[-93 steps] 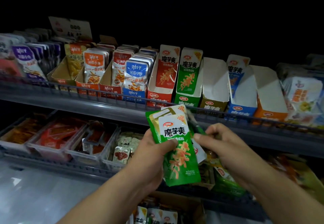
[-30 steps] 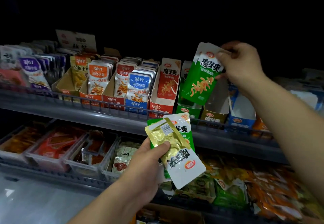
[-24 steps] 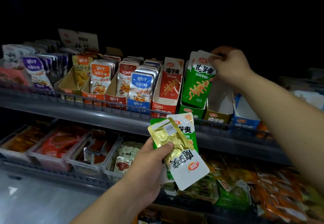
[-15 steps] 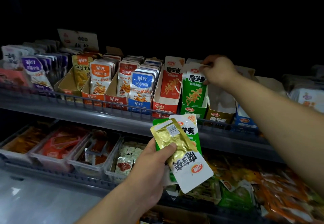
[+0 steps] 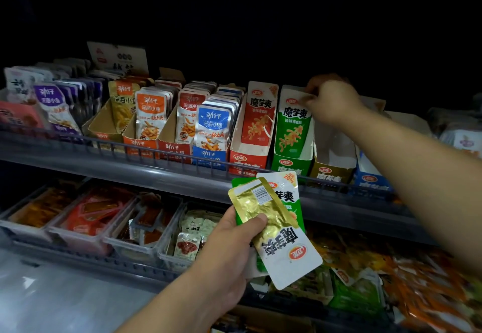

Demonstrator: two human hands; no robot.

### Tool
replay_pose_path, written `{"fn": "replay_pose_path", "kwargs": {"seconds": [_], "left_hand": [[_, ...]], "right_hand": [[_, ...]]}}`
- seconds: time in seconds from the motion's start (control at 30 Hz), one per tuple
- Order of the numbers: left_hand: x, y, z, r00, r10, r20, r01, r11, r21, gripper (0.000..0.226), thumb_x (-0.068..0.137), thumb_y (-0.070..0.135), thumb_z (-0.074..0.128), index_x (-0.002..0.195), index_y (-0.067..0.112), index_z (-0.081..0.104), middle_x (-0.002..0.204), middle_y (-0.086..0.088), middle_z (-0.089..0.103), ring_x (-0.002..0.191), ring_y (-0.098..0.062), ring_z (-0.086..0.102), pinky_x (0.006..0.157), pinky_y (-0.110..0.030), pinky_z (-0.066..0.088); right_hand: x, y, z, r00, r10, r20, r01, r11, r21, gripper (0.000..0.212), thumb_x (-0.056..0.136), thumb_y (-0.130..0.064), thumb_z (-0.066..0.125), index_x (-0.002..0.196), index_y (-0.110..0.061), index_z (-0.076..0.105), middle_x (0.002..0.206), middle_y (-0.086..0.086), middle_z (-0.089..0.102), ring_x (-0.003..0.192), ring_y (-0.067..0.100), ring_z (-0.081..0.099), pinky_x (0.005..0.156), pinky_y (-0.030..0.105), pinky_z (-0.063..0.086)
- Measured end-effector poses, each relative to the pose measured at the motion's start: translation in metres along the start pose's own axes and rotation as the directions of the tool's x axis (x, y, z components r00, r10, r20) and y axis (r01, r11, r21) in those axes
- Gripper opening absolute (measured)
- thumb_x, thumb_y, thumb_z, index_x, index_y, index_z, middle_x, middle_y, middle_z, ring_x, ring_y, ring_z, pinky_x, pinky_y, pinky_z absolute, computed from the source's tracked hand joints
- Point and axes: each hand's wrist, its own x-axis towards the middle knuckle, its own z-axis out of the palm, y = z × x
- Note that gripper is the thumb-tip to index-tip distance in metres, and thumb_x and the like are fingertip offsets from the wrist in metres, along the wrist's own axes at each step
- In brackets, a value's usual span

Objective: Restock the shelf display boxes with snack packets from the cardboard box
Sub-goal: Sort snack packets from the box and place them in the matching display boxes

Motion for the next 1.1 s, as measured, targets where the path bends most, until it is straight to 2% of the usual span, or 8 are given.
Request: {"fn": "replay_pose_path", "kwargs": {"seconds": [0.13,0.33,0.53,0.7,0.77,0.87,1.0,1.1], "left_hand": [[0.001,0.000,0.000,1.000,0.001,0.000,-0.001,1.000,0.001,0.020,0.104,0.013,0.055,0.121,0.020,0.063,0.104,-0.010,0.079,0.087,-0.028,0.077,0.072,-0.046,0.063],[0.002,0.001,0.000,1.000,0.006,0.008,-0.006,1.000,-0.006,0.021,0.105,0.013,0.054,0.122,0.021,0.062,0.104,-0.009,0.080,0.085,-0.026,0.078,0.069,-0.043,0.063],[0.004,-0.001,-0.002,1.000,0.022,0.007,-0.022,1.000,-0.012,0.021,0.104,0.013,0.055,0.122,0.022,0.062,0.104,-0.009,0.079,0.087,-0.027,0.078,0.076,-0.048,0.062],[0.006,-0.004,-0.005,0.998,0.054,0.025,-0.054,0.999,-0.008,0.024,0.104,0.014,0.055,0.126,0.022,0.061,0.109,-0.010,0.079,0.093,-0.030,0.077,0.074,-0.047,0.062],[0.006,-0.004,-0.005,0.997,0.076,0.035,-0.075,0.997,-0.007,0.025,0.104,0.014,0.055,0.127,0.022,0.060,0.109,-0.009,0.079,0.094,-0.029,0.077,0.076,-0.048,0.062],[0.007,-0.004,-0.005,0.993,0.108,0.042,-0.108,0.994,-0.010,0.026,0.103,0.014,0.056,0.127,0.021,0.060,0.109,-0.008,0.079,0.091,-0.027,0.078,0.072,-0.044,0.062],[0.008,-0.008,-0.005,0.984,0.172,0.036,-0.172,0.985,0.005,0.031,0.098,0.012,0.063,0.127,0.022,0.062,0.112,-0.007,0.078,0.097,-0.029,0.076,0.081,-0.053,0.061],[0.008,-0.013,-0.003,0.981,0.194,0.026,-0.195,0.980,0.038,0.031,0.094,0.011,0.067,0.123,0.021,0.063,0.109,-0.007,0.079,0.098,-0.031,0.076,0.087,-0.059,0.059]], "right_hand": [[-0.001,0.001,0.005,0.999,-0.019,-0.035,0.017,0.999,-0.043,0.029,0.098,-0.031,0.062,0.116,-0.008,0.066,0.111,0.018,0.066,0.102,0.033,0.062,0.074,0.028,0.038],[-0.003,0.003,0.007,0.995,-0.016,-0.099,0.002,0.991,-0.137,0.035,0.097,-0.031,0.064,0.126,-0.013,0.059,0.119,0.016,0.063,0.109,0.035,0.059,0.076,0.034,0.044],[-0.021,0.005,0.003,0.979,-0.053,-0.199,0.041,0.997,-0.067,0.027,0.097,-0.025,0.062,0.118,-0.009,0.064,0.109,0.016,0.067,0.100,0.033,0.063,0.073,0.034,0.047],[-0.045,0.003,-0.002,0.985,-0.090,-0.147,0.098,0.994,0.052,0.021,0.096,-0.025,0.064,0.112,-0.012,0.068,0.109,0.011,0.066,0.101,0.027,0.061,0.075,0.032,0.046],[-0.065,-0.006,-0.011,0.996,-0.021,-0.081,0.039,0.974,0.222,0.013,0.096,-0.027,0.066,0.102,-0.017,0.069,0.094,0.003,0.065,0.087,0.018,0.061,0.069,0.025,0.042],[-0.116,-0.026,-0.029,0.976,0.027,0.215,-0.125,0.881,0.456,0.016,0.091,-0.038,0.070,0.088,-0.022,0.067,0.079,-0.003,0.065,0.067,0.010,0.060,0.056,0.021,0.045],[-0.180,-0.040,-0.038,0.819,0.036,0.573,-0.384,0.776,0.500,0.037,0.073,-0.044,0.083,0.097,-0.023,0.064,0.080,0.004,0.070,0.066,0.018,0.070,0.052,0.031,0.057],[-0.206,-0.042,-0.029,0.745,0.037,0.666,-0.512,0.671,0.535,0.049,0.071,-0.030,0.088,0.105,-0.021,0.054,0.076,0.010,0.068,0.066,0.021,0.073,0.056,0.038,0.059]]}}
